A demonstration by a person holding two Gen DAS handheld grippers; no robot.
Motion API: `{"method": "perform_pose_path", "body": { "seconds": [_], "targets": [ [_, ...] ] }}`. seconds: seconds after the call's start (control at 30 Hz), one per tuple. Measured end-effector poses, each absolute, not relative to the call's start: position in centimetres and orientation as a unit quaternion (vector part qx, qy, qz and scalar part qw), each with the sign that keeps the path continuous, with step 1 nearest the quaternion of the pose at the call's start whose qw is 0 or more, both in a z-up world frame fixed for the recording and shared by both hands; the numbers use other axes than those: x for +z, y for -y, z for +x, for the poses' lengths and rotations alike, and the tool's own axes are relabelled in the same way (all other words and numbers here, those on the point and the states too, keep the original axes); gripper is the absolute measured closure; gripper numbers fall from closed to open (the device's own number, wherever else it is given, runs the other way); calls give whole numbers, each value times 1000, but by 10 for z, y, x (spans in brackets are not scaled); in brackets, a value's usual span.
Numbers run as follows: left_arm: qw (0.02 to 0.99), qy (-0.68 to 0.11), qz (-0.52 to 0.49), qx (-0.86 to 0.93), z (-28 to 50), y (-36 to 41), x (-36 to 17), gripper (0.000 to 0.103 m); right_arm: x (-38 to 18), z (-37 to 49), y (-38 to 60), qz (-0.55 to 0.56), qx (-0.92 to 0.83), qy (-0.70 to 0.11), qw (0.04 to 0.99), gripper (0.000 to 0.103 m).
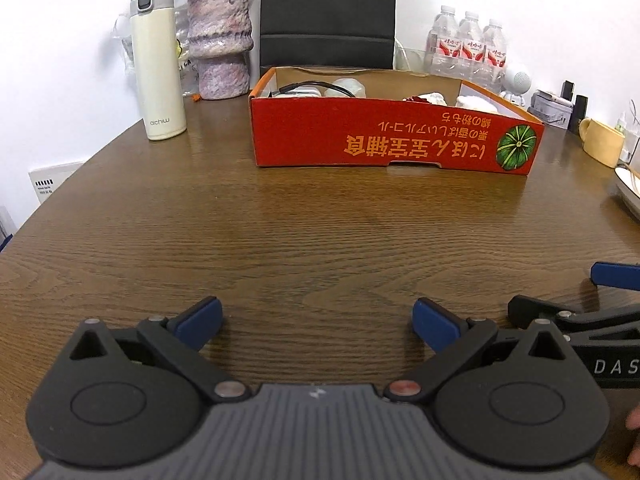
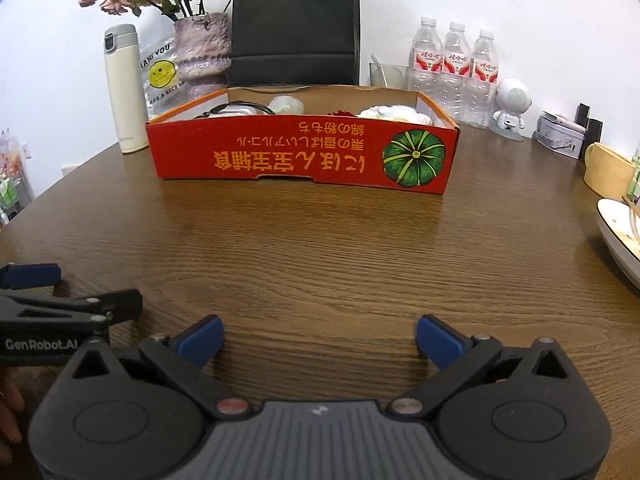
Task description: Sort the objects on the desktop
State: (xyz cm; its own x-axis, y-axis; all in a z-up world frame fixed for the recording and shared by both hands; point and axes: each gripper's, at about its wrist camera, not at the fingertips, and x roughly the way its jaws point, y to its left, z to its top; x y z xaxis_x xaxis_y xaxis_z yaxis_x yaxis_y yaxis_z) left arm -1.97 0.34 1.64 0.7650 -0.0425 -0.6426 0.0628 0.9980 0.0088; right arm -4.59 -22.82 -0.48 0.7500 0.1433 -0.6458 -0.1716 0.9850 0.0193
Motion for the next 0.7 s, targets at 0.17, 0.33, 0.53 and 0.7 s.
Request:
{"method": "perform_pose_path", "body": {
  "seconds": [0.17,0.33,0.53,0.7],
  "targets": [
    [939,-342,15,-28,-20,-3,16,0,-5,-46,228,-20,84,-344,935,0],
    [939,-342,15,-24,-19,-3,16,0,-5,-45,227,-17,78,-344,936,0],
    [939,-342,13,-22,-17,-4,16,0,-5,-43,228,-13,70,-344,936,0],
    [939,-342,13,-23,-17,-4,17,0,-5,-41,228,-12,67,-344,936,0]
  ]
}}
